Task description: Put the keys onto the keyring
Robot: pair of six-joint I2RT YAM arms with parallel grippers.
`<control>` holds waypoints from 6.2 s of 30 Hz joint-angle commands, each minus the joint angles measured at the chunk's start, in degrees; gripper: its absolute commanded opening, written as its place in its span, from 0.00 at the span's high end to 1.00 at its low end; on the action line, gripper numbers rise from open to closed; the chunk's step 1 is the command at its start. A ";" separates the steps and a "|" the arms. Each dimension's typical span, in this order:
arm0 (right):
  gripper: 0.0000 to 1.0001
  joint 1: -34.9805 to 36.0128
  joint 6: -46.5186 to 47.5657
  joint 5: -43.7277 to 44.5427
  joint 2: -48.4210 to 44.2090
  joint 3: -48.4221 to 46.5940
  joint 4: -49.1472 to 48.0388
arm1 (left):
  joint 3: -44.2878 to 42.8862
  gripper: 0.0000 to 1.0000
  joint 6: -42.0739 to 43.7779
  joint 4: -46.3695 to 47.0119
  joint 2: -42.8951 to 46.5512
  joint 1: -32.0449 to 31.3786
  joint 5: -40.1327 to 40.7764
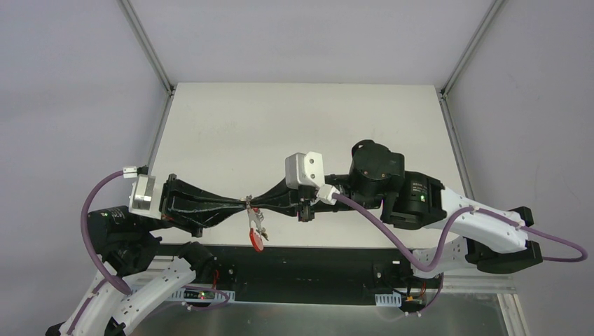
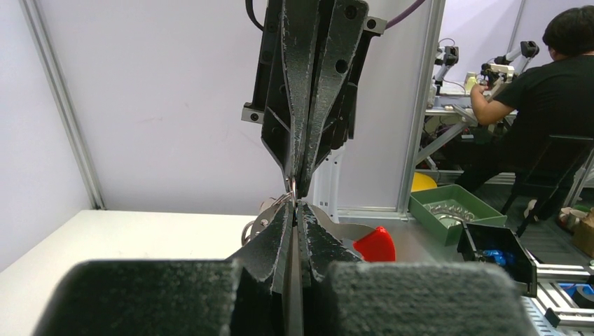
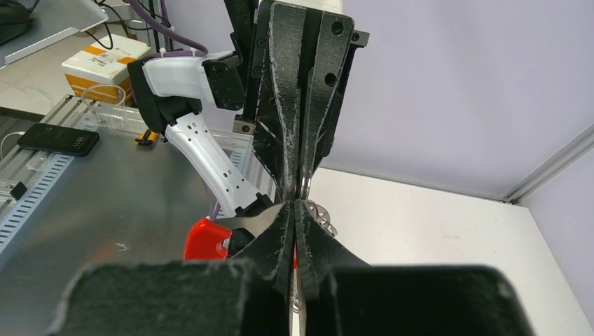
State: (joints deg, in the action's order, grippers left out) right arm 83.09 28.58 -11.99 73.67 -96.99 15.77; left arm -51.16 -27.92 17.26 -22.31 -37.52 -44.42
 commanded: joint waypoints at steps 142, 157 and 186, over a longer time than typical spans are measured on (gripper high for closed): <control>1.00 -18.05 -27.93 -36.72 20.84 -29.05 44.02 | -21.78 0.87 2.42 -48.93 -21.08 -0.19 -17.70; 1.00 -17.97 -26.30 -36.85 20.87 -28.12 45.75 | -22.74 0.87 3.14 -49.14 -22.81 -0.18 -17.02; 1.00 -17.63 -25.59 -36.37 22.40 -28.29 46.82 | -23.21 0.87 3.31 -49.33 -22.31 -0.19 -16.93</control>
State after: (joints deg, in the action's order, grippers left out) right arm 65.23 2.57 -47.42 96.03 -123.52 62.94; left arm -72.31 -25.91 -32.91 -44.99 -37.52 -61.01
